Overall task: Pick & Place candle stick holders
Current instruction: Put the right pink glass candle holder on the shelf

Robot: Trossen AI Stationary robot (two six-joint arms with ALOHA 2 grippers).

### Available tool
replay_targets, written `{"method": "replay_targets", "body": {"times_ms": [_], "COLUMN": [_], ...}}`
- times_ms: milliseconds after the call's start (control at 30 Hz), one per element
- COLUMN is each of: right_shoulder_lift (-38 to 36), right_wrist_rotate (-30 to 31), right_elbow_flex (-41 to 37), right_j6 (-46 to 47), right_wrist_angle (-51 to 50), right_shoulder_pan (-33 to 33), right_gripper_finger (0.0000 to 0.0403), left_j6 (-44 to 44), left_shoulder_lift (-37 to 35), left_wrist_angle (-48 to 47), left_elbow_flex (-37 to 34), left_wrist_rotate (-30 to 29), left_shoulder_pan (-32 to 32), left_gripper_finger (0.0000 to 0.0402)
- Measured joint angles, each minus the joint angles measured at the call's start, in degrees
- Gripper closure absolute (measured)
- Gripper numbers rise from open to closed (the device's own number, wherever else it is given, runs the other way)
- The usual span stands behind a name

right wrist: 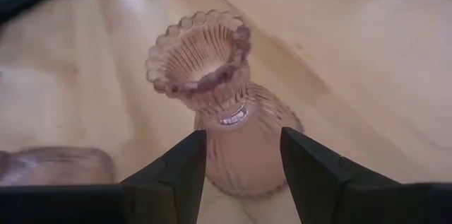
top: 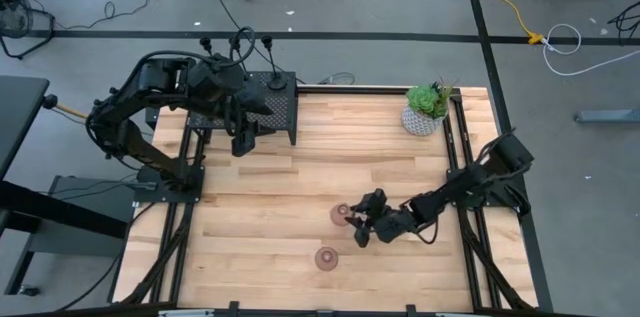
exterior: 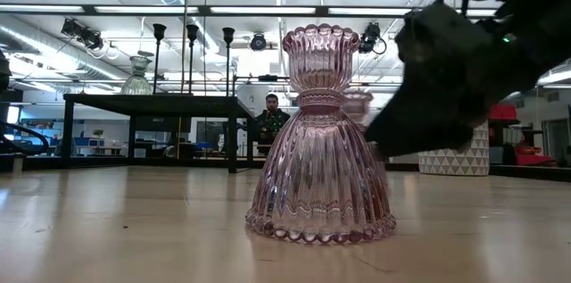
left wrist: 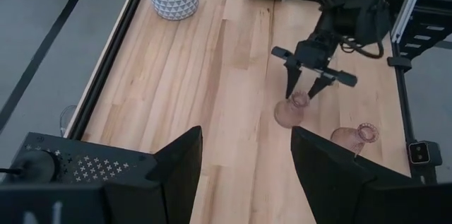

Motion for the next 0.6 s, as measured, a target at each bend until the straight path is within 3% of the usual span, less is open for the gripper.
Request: {"method": "replay_targets", "body": {"times_ms": [267,600], "right_shoulder_lift": [1.16,1.14], "right_wrist_rotate": [-8.02,-6.92], "right_elbow_flex": [0.07,0.09], "right_j6": [-1.10,-5.71], "right_wrist_angle": [6.62,12.01], "right_shoulder_pan": [-1.87,-3.34], "right_gripper_finger": [0.0203,0.0157], "left_j6": [1.11,1.13], "left_shoulder_lift": [-0.02,-0.02], "left_wrist_angle": [0.00,-0.05], "left_elbow_flex": [0.00,0.00], "left_wrist_rotate": [-0.67,-0.89], "left_shoulder_pan": [-0.02,0.00], "left_gripper_finger": [0.0181,0.0181]}}
